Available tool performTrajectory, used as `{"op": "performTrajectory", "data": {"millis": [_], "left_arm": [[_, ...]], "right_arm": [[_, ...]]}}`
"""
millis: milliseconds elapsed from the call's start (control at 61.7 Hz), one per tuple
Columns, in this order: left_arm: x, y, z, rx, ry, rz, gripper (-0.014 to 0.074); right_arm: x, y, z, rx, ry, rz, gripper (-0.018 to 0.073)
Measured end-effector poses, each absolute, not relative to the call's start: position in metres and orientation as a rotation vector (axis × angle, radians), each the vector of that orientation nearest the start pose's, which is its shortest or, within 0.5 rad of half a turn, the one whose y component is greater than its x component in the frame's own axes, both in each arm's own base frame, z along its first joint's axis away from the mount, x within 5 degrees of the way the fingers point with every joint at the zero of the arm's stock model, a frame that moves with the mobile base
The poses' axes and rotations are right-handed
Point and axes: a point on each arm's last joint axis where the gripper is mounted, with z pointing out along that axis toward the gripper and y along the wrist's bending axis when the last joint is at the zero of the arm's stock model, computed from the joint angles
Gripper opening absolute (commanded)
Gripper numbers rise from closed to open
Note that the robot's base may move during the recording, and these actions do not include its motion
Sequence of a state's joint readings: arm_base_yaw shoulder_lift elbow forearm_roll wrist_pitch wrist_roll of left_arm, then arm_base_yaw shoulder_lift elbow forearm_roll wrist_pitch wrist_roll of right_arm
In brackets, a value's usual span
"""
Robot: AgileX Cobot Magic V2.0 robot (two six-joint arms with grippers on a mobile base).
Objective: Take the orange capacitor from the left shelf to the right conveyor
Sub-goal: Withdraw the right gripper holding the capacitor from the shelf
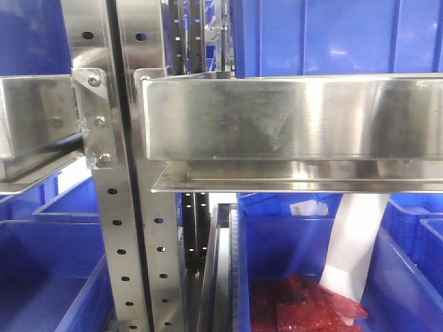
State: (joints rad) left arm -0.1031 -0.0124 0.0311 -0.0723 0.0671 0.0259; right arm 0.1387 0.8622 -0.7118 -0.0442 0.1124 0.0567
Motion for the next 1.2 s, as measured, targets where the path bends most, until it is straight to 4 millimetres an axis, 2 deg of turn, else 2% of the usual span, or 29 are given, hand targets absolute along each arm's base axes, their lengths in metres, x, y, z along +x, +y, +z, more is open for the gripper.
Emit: {"op": "performTrajectory", "data": {"millis": [308,438,551,697,1199], "left_arm": [[0.056,-0.006,0.197,0.048,1.570,-0.121,-0.0127],[0.056,-0.006,0.197,0.048,1.570,-0.121,-0.0127],[0.056,-0.006,0.197,0.048,1.570,-0.121,-0.0127],[0.056,-0.006,0.197,0.048,1.570,-0.121,-0.0127],[0.056,-0.006,0.197,0.048,1.570,-0.121,-0.0127]], "right_arm": [[0.095,0.012,0.332,-0.096,1.706,0.103,0.0107],[0.064,0.007,0.334,-0.089,1.654,0.103,0.0107],[0.047,0.005,0.336,-0.084,1.605,0.106,0.0107],[0.039,0.004,0.337,-0.081,1.574,0.107,0.0107],[0.039,0.004,0.336,-0.082,1.580,0.107,0.0107]]}}
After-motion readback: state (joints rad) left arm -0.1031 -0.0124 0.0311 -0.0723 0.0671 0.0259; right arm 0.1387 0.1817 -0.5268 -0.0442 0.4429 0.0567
